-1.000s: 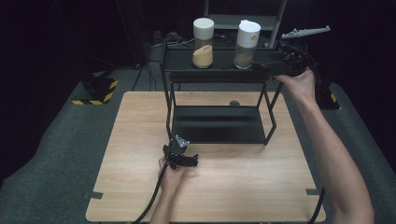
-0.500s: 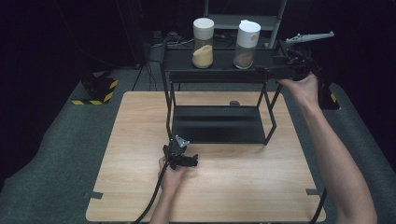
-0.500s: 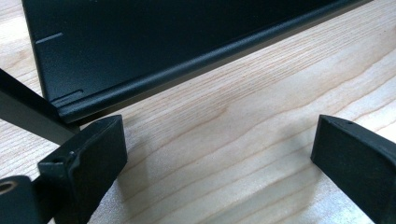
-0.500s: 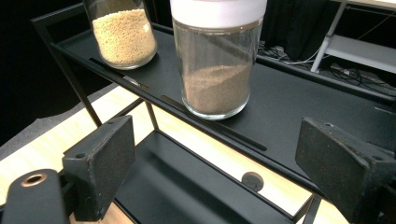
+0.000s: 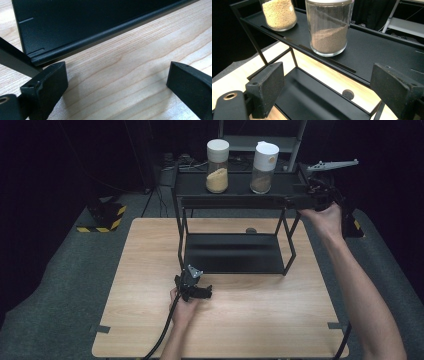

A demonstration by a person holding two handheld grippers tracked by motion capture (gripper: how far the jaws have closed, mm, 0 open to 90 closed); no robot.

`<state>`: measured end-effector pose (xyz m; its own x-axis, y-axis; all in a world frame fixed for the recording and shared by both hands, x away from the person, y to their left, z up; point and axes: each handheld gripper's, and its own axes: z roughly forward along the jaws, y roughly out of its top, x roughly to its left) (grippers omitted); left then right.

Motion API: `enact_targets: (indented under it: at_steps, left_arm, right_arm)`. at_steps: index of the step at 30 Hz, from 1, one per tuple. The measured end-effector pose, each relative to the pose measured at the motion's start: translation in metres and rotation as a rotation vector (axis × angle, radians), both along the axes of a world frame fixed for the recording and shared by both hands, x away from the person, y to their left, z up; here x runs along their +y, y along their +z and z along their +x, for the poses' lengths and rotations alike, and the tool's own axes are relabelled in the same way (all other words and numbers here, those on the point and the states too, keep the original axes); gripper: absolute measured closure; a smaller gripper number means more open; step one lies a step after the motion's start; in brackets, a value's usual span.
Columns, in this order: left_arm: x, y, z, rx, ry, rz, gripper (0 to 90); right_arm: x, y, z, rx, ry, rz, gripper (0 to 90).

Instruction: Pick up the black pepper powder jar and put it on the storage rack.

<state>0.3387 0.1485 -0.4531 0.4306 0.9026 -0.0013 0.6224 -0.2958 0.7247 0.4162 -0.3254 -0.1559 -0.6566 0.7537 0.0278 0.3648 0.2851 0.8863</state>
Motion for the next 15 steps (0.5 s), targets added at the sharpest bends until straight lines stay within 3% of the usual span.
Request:
enact_targets:
  at_steps: [15]
  left_arm:
    - [0.0, 0.0, 0.0, 0.0, 0.0, 0.0, 3.5]
  right_arm:
    - [0.0001, -0.006, -0.0028, -0.002, 0.019, -0.001, 11.7]
